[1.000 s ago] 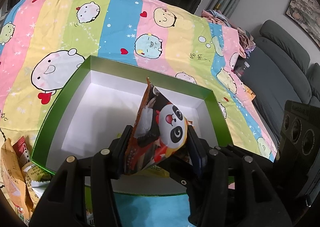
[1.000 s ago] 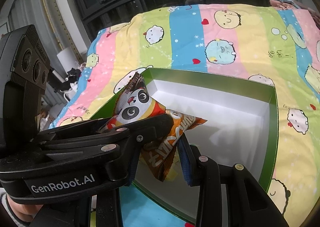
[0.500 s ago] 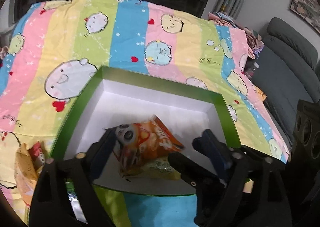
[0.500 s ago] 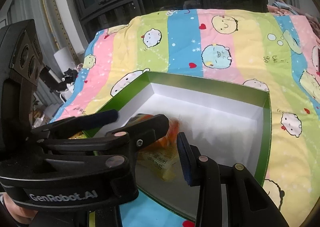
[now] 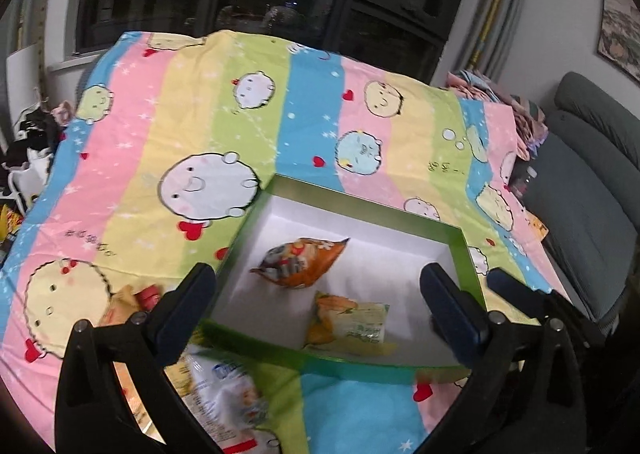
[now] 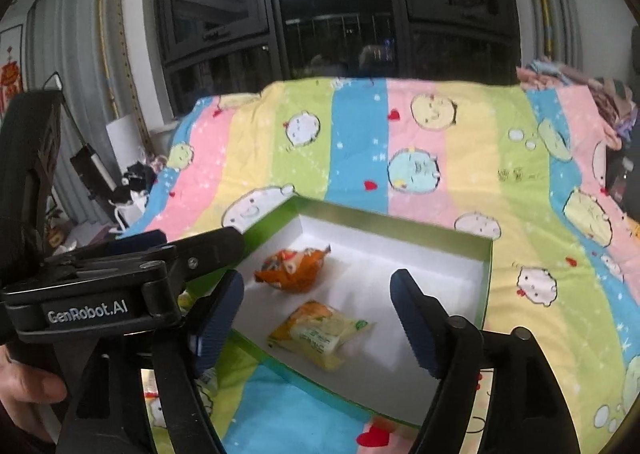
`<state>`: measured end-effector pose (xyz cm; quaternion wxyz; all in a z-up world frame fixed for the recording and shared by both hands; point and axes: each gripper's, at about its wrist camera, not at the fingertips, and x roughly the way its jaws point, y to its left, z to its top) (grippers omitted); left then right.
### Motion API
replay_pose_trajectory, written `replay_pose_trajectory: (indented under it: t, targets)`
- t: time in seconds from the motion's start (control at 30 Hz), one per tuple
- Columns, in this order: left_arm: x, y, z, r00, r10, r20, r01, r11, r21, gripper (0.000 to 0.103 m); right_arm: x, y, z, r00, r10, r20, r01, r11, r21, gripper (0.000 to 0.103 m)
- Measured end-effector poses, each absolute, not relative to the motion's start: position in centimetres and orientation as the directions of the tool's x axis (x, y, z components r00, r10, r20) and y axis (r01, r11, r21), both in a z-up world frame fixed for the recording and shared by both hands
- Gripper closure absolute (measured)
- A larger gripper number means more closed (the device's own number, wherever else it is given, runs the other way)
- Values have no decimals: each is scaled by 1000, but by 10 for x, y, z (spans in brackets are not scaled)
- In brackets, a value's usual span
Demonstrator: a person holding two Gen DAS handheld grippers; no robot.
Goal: Organize snacks
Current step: 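Open the right gripper and withdraw it from the box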
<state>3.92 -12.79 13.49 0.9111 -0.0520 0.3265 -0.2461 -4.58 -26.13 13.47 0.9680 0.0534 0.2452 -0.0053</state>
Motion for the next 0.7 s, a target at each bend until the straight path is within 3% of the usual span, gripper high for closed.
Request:
replay_pose_trajectory:
  t: [0.2,0.7]
  targets:
    - [21,-101,141,703,-444,-555,358,896,-263,0,-57,-252,148,897,31,-442,8,996,87,18]
    - [-19,-61,156,777,-339,-531,250,939,-234,0,-79,-240,161,916,84,-392,-43,993,113,17]
